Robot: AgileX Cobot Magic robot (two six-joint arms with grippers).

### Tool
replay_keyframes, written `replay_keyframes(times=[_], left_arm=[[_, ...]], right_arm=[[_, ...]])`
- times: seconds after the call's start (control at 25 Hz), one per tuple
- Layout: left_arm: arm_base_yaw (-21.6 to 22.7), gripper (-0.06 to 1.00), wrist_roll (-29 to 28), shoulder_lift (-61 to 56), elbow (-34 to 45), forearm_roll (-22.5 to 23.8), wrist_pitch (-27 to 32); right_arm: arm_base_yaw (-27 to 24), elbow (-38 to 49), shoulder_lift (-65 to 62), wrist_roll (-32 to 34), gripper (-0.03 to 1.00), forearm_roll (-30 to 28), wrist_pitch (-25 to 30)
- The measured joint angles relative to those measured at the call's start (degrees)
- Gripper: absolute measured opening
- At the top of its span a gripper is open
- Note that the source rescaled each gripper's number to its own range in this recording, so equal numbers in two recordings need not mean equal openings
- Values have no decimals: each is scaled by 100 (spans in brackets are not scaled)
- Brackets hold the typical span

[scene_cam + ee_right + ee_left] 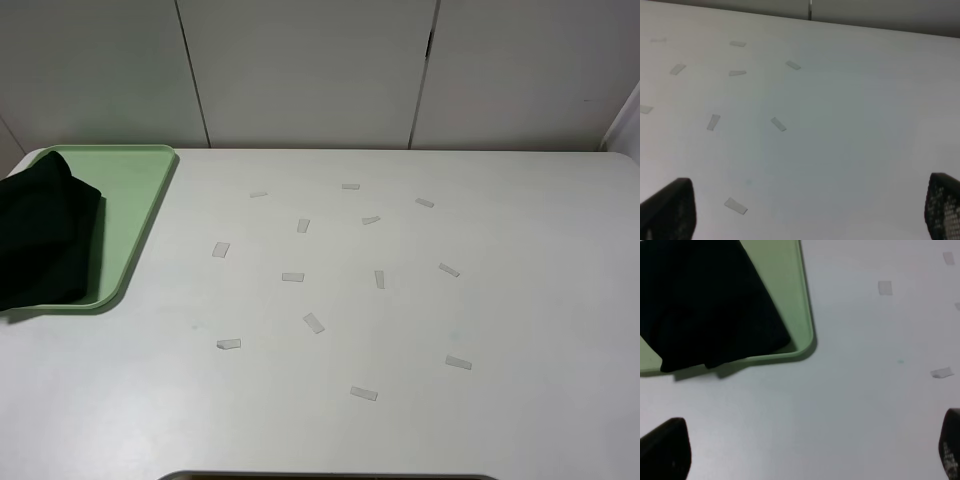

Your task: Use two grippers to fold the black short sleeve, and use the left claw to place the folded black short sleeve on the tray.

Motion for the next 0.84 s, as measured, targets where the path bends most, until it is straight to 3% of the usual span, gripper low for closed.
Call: replay_keyframes(times=[0.84], left_arm=[[0,100,0,-8,0,18,5]], right_arm=[[0,0,0,0,100,0,0]])
